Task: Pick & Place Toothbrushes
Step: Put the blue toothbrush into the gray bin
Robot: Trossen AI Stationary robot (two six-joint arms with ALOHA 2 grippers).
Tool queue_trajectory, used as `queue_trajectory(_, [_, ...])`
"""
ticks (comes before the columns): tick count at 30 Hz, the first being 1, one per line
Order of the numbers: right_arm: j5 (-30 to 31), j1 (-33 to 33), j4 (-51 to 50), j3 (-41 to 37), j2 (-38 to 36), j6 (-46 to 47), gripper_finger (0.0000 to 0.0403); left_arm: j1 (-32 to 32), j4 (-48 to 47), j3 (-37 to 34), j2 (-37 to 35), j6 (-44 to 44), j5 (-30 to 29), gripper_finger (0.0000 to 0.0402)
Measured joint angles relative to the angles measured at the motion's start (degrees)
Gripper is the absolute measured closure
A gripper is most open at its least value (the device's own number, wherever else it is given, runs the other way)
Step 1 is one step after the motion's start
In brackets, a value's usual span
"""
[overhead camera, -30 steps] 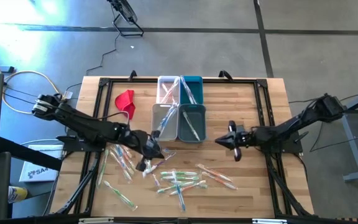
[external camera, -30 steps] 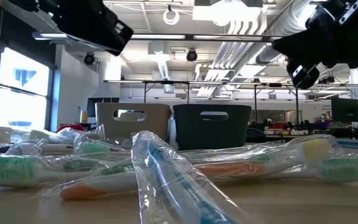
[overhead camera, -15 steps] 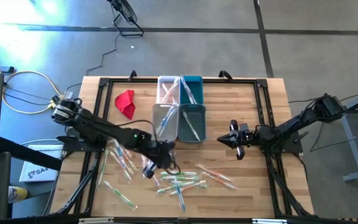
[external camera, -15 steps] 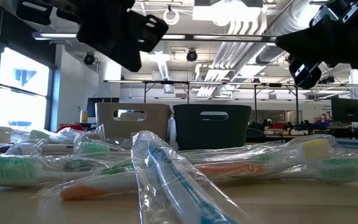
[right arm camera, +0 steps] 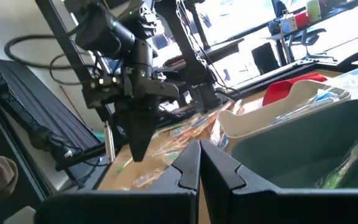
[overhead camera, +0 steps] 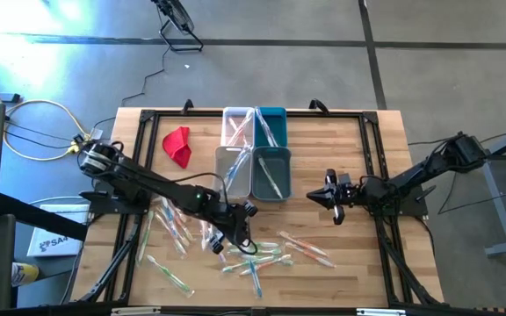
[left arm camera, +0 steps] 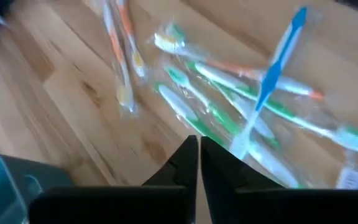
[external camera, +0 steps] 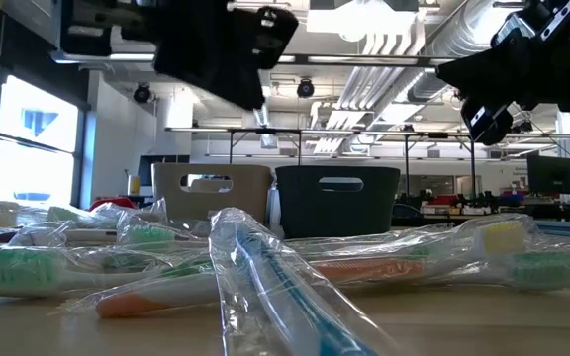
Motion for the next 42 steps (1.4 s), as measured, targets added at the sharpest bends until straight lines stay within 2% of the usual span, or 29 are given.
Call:
queue_trajectory(3, [0.02, 0.0, -0.28, -0.01, 0.0, 0.03, 0.04, -0.29, 1.05, -0.22, 1.29, 1.08, 0.34, 0.0347])
queue_trajectory(7, [0.11, 0.02, -0.82, -0.04, 0.0, 0.03, 0.04, -0.81, 2.95, -0.26, 2.88, 1.52, 3.64, 0.0288])
queue_trajectory(11, [1.15, 0.03, -1.66, -0.04, 0.0, 0.09, 0.04, -1.11, 3.95, -0.26, 4.39, 1.39, 5.9, 0.0256])
queue_trajectory(21, [2.59, 0.0, -4.56, -0.09, 0.06, 1.73, 0.04, -2.82, 8.31, -0.05, 10.02, -0.39, 6.35, 0.0252])
queue_trajectory(28, [3.03, 0.0, -4.74, -0.09, 0.04, 1.73, 0.04, -2.64, 7.55, -0.21, 10.82, -5.58, 6.95, 0.0252])
queue_trajectory(42, [3.01, 0.01, -4.82, -0.09, 0.04, 1.71, 0.04, -2.66, 7.57, -0.15, 12.54, -6.52, 7.13, 0.0255])
